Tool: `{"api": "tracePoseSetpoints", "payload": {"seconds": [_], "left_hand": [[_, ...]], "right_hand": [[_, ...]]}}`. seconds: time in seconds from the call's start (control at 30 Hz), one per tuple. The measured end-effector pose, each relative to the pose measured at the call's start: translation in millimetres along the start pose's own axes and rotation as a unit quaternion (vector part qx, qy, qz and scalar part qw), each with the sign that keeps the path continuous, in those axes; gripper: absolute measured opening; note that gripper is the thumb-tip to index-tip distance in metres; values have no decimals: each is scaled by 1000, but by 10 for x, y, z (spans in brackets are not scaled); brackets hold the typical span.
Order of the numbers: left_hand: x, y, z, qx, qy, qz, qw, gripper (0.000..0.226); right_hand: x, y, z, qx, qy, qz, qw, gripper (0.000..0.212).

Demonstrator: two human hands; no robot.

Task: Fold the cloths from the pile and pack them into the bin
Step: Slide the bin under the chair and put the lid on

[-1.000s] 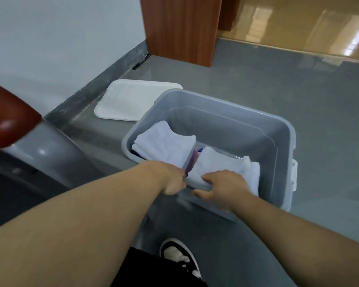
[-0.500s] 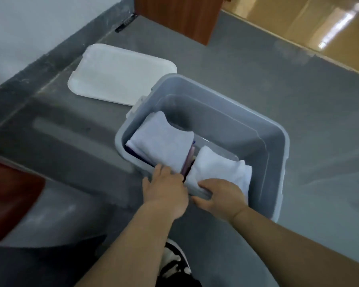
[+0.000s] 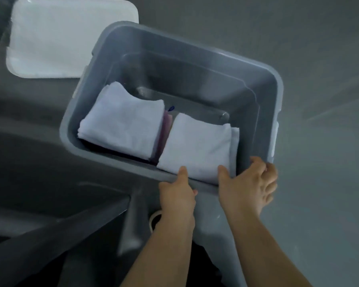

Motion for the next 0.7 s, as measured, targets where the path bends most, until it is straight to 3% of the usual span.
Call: {"api": "tracePoseSetpoints", "payload": {"seconds": [0.13,0.23,0.33,0.5,0.6,0.7], "left_hand": [[115,113,-167,25,-4,40,999,37],[74,68,-144,54,9,35,998,44],[-111,92,-18,88,13,45,995,49],[-458,179,214,120,-15,41,992,17],[-489,79,164,99,32,29,994,16],[-493,-58,228,42,56,53,996,22]], "right_hand": [[-127,330,31,17,33,39,999,90],[-120,538,144,58,56,-8,997,80],[-77,526,139,31,58,-38,997,62],[165,192,-142,-31,68,-100,992,42],[332,31,-477,-90,64,-154,982,14],[392,-40,-878,-159,-5,-245,956,15]]}}
Point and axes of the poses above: each hand's wrist, its own y-axis towards the middle knuckle, its own x-axis out of the palm, z = x × y, the point moved 6 cm from there along y, towards the middle knuckle, and after that the axes turned 11 degrees about -y, right-handed, at the moved point
